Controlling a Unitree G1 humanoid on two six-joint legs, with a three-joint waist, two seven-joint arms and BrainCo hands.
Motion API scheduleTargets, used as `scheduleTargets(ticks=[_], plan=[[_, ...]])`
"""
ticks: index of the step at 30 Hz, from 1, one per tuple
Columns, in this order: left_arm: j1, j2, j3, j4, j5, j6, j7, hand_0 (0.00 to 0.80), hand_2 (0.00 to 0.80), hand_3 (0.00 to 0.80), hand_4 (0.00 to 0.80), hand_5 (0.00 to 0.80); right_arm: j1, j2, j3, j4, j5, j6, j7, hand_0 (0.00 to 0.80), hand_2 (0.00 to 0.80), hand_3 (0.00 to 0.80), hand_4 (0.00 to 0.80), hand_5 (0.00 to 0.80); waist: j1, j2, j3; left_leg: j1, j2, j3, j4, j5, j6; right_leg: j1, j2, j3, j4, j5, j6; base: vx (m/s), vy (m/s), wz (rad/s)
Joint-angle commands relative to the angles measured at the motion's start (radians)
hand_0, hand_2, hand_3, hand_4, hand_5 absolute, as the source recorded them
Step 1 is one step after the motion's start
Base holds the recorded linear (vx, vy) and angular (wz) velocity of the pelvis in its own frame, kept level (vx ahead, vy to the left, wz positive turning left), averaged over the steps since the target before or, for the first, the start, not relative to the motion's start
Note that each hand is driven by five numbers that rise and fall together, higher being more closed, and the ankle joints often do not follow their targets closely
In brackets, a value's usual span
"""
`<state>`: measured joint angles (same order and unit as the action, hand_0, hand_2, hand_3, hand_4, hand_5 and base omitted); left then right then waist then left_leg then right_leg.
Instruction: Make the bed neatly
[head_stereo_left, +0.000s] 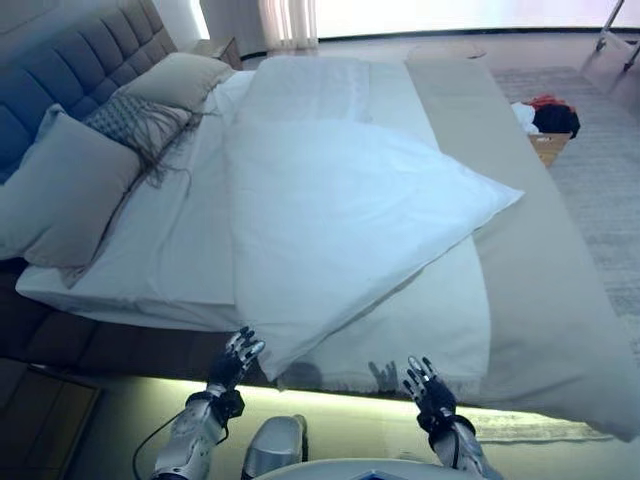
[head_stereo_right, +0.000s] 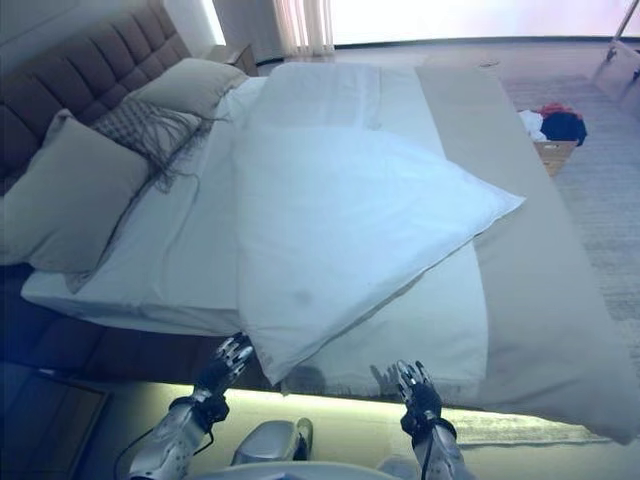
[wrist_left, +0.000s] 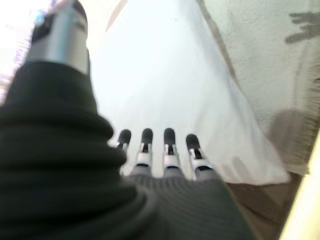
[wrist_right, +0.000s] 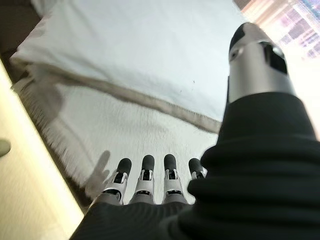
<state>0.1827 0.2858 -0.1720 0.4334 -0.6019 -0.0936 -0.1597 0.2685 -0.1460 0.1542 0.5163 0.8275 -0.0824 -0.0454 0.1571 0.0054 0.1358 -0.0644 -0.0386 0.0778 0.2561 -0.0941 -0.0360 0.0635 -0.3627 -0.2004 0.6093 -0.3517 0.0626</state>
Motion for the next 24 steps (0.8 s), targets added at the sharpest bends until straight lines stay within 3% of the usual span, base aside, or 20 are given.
scheduleTargets(ticks=[1,3,6,8,11,13,19,24], plan=[[0.026,0.047,0.003,-0.100,-0.001,-0.032,0.032,0.000,0.000,0.000,0.000,0.000,0.017,0.016,-0.008,-0.027,-0.004,-0.064,0.007,0.000,0.000,0.000,0.000,0.000,0.036,0.000,-0.066,-0.091,0.026,-0.032,-0.096,0.149,0.092,0.059,-0.040,0.034,-0.027,0.351,0.073,0.282,0.161,0.12],[0.004,0.047,-0.001,-0.069,0.008,-0.026,0.045,0.000,0.000,0.000,0.000,0.000,-0.005,0.021,-0.015,0.008,0.007,-0.077,0.005,0.000,0.000,0.000,0.000,0.000,0.043,-0.006,-0.076,-0.087,0.009,-0.028,-0.089,0.134,0.104,0.076,-0.042,0.035,-0.007,0.367,0.074,0.262,0.149,0.15],[-0.019,0.048,-0.007,-0.041,0.033,-0.020,0.043,0.000,0.000,0.000,0.000,0.000,-0.023,0.026,-0.028,0.027,0.022,-0.081,0.011,0.000,0.000,0.000,0.000,0.000,0.050,-0.017,-0.093,-0.054,-0.029,-0.043,-0.107,0.114,0.129,0.048,-0.033,0.041,0.128,0.428,0.090,0.243,0.174,0.22],[-0.018,0.048,-0.002,-0.051,0.033,-0.013,0.056,0.000,0.000,0.000,0.000,0.000,-0.025,0.020,-0.024,0.030,0.028,-0.071,0.004,0.000,0.000,0.000,0.000,0.000,0.047,-0.012,-0.093,-0.017,-0.035,-0.051,-0.128,0.109,0.132,-0.025,-0.019,0.034,0.150,0.415,0.075,0.181,0.129,0.20],[-0.032,0.049,0.009,-0.074,0.013,-0.002,0.076,0.000,0.000,0.000,0.000,0.000,-0.051,0.007,-0.014,0.058,0.030,-0.076,0.021,0.000,0.000,0.000,0.000,0.000,0.044,-0.012,-0.072,0.001,-0.033,-0.057,-0.128,0.096,0.119,-0.094,0.016,0.008,-0.041,0.364,0.046,0.099,-0.058,-0.01],[-0.044,0.051,0.015,-0.070,0.010,-0.002,0.076,0.000,0.000,0.000,0.000,0.000,-0.079,-0.001,-0.013,0.087,0.040,-0.084,0.039,0.000,0.000,0.000,0.000,0.000,0.042,-0.014,-0.057,0.009,-0.033,-0.063,-0.129,0.088,0.112,-0.120,0.046,-0.006,-0.169,0.382,0.045,0.071,-0.122,-0.28],[-0.041,0.051,0.022,-0.065,0.016,-0.031,0.049,0.000,0.000,0.000,0.000,0.000,-0.135,-0.002,-0.030,0.124,0.045,-0.056,0.054,0.000,0.000,0.000,0.000,0.000,0.052,-0.037,-0.037,0.032,-0.025,-0.067,-0.152,0.071,0.092,-0.111,0.077,0.001,-0.397,0.428,0.077,0.079,-0.133,-0.13],[-0.023,0.052,0.035,-0.084,0.019,-0.038,0.051,0.000,0.000,0.000,0.000,0.000,-0.138,0.002,-0.033,0.159,0.033,-0.069,0.088,0.000,0.000,0.000,0.000,0.000,0.071,-0.052,-0.039,0.039,0.002,-0.061,-0.161,0.069,0.077,-0.075,0.078,-0.036,-0.447,0.439,0.098,0.077,-0.127,0.03]])
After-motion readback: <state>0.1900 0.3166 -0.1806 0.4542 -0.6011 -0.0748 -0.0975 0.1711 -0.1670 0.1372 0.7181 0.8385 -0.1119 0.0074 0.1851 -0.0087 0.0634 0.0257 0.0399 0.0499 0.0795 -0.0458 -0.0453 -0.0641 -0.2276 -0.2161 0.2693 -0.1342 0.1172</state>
